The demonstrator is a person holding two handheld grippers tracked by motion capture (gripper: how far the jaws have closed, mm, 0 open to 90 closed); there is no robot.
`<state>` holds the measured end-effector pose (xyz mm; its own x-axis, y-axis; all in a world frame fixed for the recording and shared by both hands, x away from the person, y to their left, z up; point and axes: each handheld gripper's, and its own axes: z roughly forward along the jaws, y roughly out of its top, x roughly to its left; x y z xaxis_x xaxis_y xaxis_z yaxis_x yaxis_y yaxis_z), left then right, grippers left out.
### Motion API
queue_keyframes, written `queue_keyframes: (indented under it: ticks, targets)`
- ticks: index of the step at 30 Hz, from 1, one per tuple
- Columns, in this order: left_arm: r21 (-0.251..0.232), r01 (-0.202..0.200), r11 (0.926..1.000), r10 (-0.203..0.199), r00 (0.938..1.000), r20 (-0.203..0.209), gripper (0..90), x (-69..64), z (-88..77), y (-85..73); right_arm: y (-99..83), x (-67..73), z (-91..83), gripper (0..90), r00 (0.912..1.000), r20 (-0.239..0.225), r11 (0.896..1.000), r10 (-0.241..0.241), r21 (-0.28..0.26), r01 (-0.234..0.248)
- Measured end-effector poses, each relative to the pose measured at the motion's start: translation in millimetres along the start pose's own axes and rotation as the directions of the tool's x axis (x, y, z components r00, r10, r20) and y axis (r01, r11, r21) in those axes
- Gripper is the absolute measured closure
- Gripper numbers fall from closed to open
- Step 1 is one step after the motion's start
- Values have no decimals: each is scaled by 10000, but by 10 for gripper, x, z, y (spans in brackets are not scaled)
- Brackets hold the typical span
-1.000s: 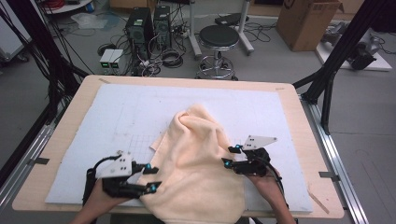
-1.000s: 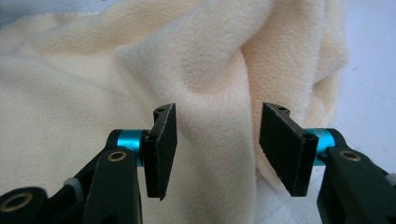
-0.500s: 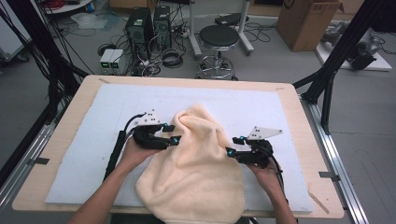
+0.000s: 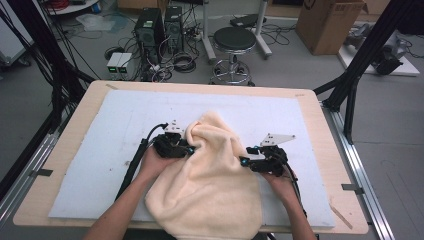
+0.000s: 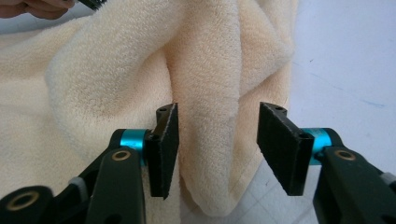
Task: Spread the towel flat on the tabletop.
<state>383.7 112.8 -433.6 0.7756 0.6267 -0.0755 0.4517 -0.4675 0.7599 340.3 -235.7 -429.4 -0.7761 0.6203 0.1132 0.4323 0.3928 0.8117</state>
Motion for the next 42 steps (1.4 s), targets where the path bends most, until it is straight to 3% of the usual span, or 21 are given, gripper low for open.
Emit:
queue_keyframes:
  ticks: [2,5,7,10,18,24,30,33,37,38,40,42]
  targets:
    - [34,-106,9999,106,9999,-49,736,-8,-15,4,22,-6,27,557,9998,-195,9999,76,155,-73]
    - [-145,-101,9998,99,9999,-136,817,-5,-85,-8,41,24,66,688,9991,-341,9993,-250,270,259]
    - [-346,11,9994,-13,10000,-69,830,17,-158,-30,46,43,77,779,9976,-541,9982,-440,380,461]
    - [-626,35,9980,-36,10000,-18,837,16,-303,-80,52,47,52,818,9965,-649,9980,-520,330,543]
    - [-1298,-33,9915,19,9999,-108,838,-42,-805,-293,155,70,-8,828,9963,-698,9984,-510,200,525]
    - [-1843,511,9815,-517,9987,19,839,-74,-1166,-556,276,90,-46,831,9959,-697,9983,-584,-96,579]
    - [-1914,642,9794,-627,9979,141,839,-182,-1435,-808,468,224,-117,831,9896,-849,9928,-1163,-385,1134]
    - [-1880,888,9781,-825,9958,408,840,-261,-1520,-958,494,337,-115,831,9830,-1107,9892,-1463,-198,1450]
    - [-1471,841,9855,-729,9941,802,839,-401,-1562,-1166,432,488,-78,827,9727,-1561,9836,-1720,268,1782]
    - [-1426,891,9858,-759,9925,961,825,-419,-1563,-1195,415,511,-60,812,9700,-1686,9818,-1751,441,1849]
    - [-1430,831,9862,-707,9934,899,708,-422,-1594,-1201,390,552,-47,744,9695,-1522,9777,-1920,560,2024]
    - [-1756,1017,9792,-861,9918,945,612,-388,-1641,-1149,378,557,-72,654,9726,-1440,9807,-1824,441,1905]
